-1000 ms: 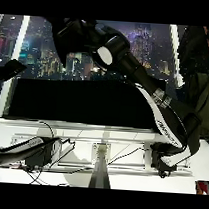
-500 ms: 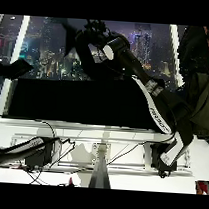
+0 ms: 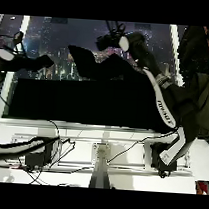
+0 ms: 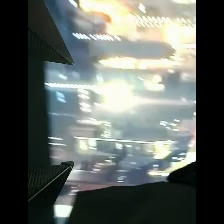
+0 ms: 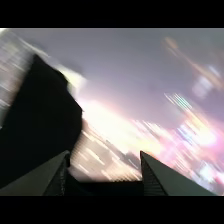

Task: Fold the clothes and pants, and hang the long-sleeved shirts on hangers.

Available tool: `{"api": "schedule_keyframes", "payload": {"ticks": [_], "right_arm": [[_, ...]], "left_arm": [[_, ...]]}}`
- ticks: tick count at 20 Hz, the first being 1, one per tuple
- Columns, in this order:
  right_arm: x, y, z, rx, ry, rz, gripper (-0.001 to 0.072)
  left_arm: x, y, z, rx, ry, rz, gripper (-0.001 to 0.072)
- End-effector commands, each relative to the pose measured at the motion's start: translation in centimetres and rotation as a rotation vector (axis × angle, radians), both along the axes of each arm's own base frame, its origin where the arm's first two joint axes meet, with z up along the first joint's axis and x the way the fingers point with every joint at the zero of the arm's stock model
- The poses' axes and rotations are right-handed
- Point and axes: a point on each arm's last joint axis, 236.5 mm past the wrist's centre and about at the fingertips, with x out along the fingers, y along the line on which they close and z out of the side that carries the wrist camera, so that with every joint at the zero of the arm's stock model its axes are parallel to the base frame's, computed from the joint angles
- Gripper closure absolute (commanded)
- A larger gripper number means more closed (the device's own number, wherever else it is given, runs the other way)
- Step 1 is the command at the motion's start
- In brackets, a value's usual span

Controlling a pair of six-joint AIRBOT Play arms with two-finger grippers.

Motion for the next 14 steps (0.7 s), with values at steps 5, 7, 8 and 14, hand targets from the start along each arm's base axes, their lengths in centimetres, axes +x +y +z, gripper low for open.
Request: {"api": "schedule_keyframes", "payload": {"ticks": [5, 7, 8, 14], "right_arm": [[-1.1, -17.7, -3.5, -0.125, 0.34, -0.238, 0.0216], [-1.4, -23.2, -4.1, -0.127, 0.404, -0.327, 0.0217], [-1.8, -26.1, -4.4, -0.125, 0.443, -0.375, 0.0217], [-5.6, -40.1, -5.5, -0.068, 0.61, -0.621, 0.0218]], "left_arm": [[4.8, -10.9, -3.9, -0.099, 0.007, -0.099, 0.0024], [5.4, -13.7, -4.8, -0.104, 0.008, -0.14, 0.0023], [5.3, -14.6, -5.5, -0.103, 0.015, -0.156, 0.0024], [6.3, -16.9, -6.8, -0.133, -0.009, -0.126, 0.0133]]}}
